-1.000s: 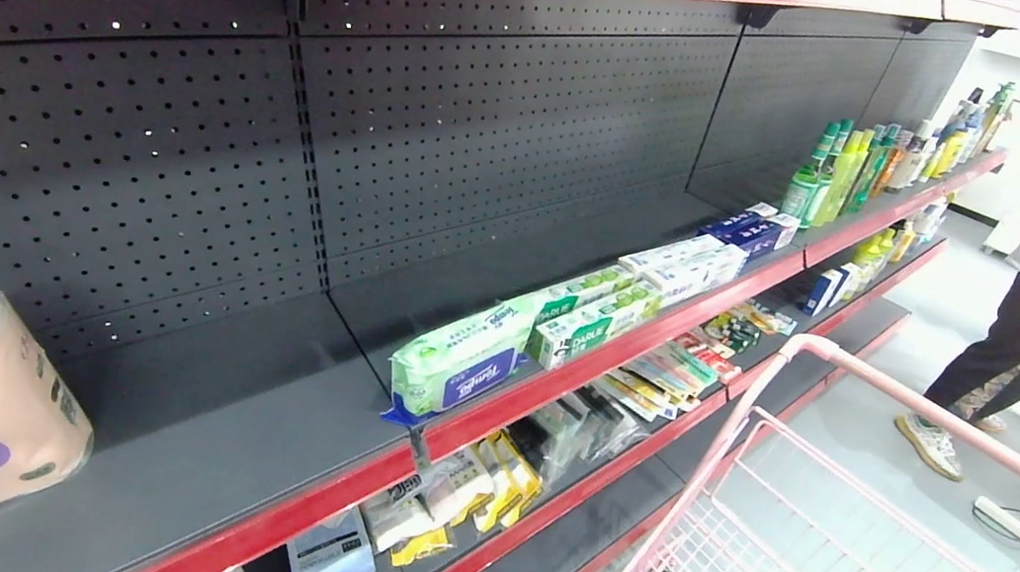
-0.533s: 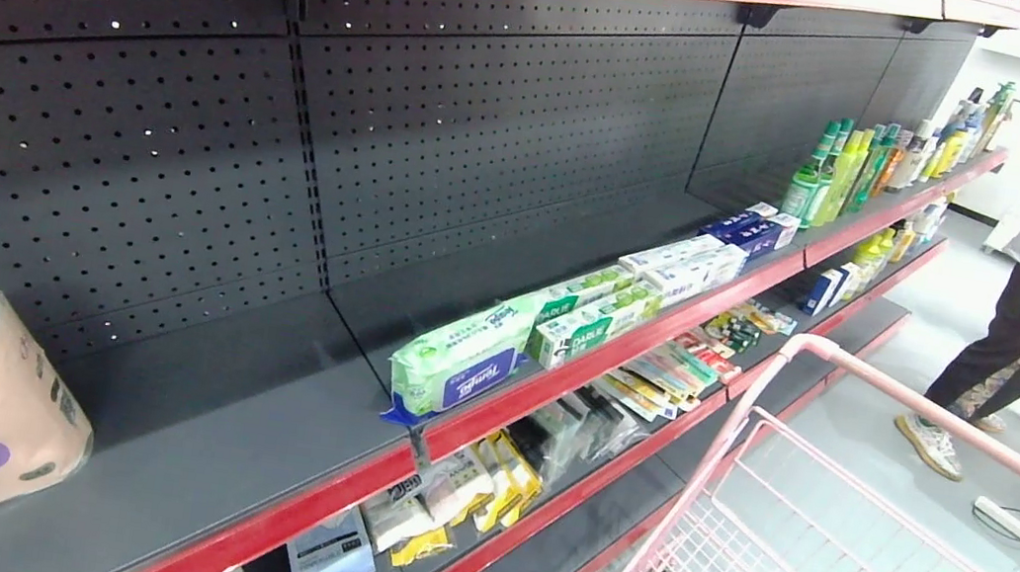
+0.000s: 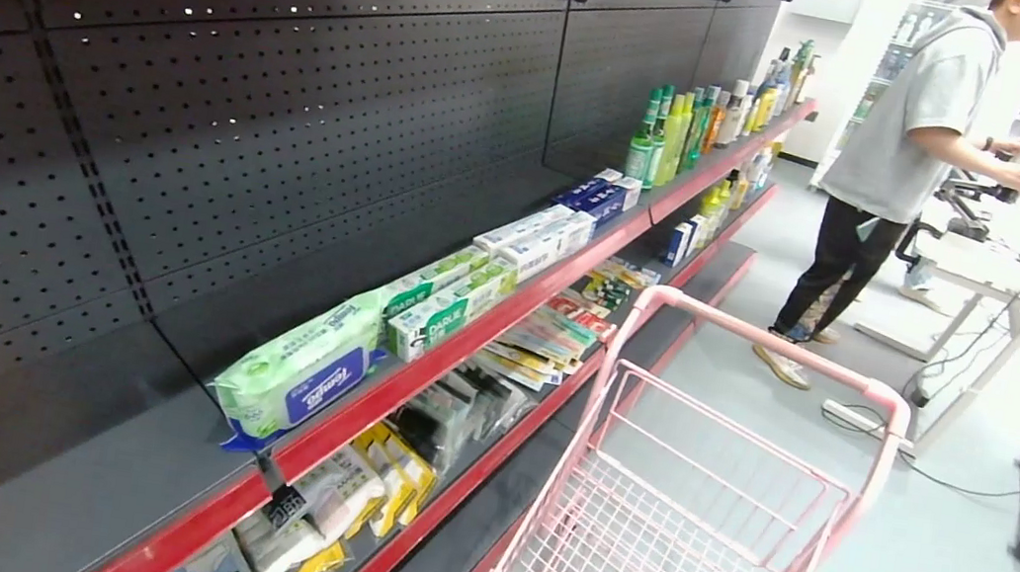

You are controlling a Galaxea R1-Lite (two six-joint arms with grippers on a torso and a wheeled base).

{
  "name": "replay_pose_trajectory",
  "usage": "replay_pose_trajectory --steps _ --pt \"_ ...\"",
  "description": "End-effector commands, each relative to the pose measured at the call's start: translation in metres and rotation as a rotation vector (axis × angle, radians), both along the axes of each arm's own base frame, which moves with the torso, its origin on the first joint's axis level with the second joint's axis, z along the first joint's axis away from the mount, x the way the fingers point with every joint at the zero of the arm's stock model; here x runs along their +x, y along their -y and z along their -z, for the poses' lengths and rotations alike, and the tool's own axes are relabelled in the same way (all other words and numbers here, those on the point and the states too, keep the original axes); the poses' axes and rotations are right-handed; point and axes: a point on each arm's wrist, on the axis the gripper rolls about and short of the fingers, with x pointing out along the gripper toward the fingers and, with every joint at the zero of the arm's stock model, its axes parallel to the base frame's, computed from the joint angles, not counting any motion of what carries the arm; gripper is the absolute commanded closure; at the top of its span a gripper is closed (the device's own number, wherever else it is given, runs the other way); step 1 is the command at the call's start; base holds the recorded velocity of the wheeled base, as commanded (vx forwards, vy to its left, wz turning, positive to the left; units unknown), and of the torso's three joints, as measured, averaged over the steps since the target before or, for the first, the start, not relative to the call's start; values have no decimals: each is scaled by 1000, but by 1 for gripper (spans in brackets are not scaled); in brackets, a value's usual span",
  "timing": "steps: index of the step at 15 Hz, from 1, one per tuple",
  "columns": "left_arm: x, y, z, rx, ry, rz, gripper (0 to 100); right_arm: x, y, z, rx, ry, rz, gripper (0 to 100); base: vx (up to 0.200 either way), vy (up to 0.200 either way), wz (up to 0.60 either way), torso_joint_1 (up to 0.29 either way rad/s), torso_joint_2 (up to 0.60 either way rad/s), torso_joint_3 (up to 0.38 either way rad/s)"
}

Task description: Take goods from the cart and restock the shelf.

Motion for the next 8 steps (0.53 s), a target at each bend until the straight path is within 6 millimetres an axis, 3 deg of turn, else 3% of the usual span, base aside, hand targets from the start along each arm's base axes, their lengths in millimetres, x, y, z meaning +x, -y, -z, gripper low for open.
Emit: replay_pose_trajectory --steps 1,4,5,6,7,8 --pt "0 0 0 0 -1 -2 0 0 0 0 0 -1 0 0 0 0 0 0 0 0" --pt "0 0 0 -2 -1 -2 0 0 0 0 -31 1 -26 0 0 0 0 0 0 0" --pt "0 0 0 -2 -1 -2 0 -1 -1 -18 -32 29 -79 0 0 0 0 0 0 0" --pt "0 0 0 -2 0 -2 0 17 -2 -88 23 -20 -138 0 0 0 0 0 0 0" --pt "0 0 0 -2 -1 -2 0 41 -3 -140 115 -32 -137 0 0 0 0 0 0 0" --pt "0 0 0 -2 -1 -2 0 71 -4 -177 114 -50 -142 0 0 0 0 0 0 0"
